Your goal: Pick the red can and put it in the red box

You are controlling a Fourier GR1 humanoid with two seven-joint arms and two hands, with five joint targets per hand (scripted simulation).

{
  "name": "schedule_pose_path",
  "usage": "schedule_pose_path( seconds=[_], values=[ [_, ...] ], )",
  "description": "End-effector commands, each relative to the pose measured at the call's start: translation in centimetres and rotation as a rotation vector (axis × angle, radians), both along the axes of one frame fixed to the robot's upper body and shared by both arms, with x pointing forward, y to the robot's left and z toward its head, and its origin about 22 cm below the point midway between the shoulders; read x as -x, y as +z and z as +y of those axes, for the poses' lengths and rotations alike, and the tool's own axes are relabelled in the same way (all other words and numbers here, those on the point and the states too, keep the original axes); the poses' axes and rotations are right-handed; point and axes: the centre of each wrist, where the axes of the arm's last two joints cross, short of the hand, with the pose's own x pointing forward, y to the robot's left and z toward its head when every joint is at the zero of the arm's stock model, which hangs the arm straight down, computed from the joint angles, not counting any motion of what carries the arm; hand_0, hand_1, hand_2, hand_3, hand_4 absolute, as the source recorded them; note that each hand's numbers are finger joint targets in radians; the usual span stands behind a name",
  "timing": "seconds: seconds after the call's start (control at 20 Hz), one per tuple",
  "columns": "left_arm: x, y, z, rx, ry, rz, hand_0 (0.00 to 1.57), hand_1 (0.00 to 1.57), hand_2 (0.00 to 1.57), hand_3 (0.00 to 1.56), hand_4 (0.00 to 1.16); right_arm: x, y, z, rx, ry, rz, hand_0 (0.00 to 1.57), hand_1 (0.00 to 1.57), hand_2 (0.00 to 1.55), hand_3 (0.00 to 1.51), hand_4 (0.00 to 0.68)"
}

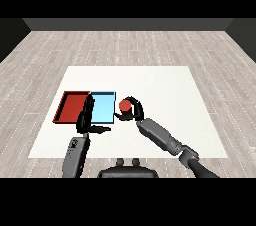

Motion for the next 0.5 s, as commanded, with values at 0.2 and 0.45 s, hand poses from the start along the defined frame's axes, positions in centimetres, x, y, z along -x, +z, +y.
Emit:
schedule_pose_path(
  seconds=[0.2, 0.45],
  values=[
    [-0.8, -1.4, -3.8, -0.021, -0.075, 0.079, 0.0, 0.0, 0.0, 0.0, 0.0, 0.8, 2.9, -2.0, -0.015, 0.0, -0.058, 1.44, 1.44, 1.43, 1.39, 0.651],
    [-0.3, 0.0, -4.7, -0.019, -0.074, 0.091, 0.0, 0.0, 0.0, 0.0, 0.0, 1.7, 4.5, -3.5, -0.034, -0.01, -0.066, 1.45, 1.45, 1.43, 1.38, 0.654]
  ],
)
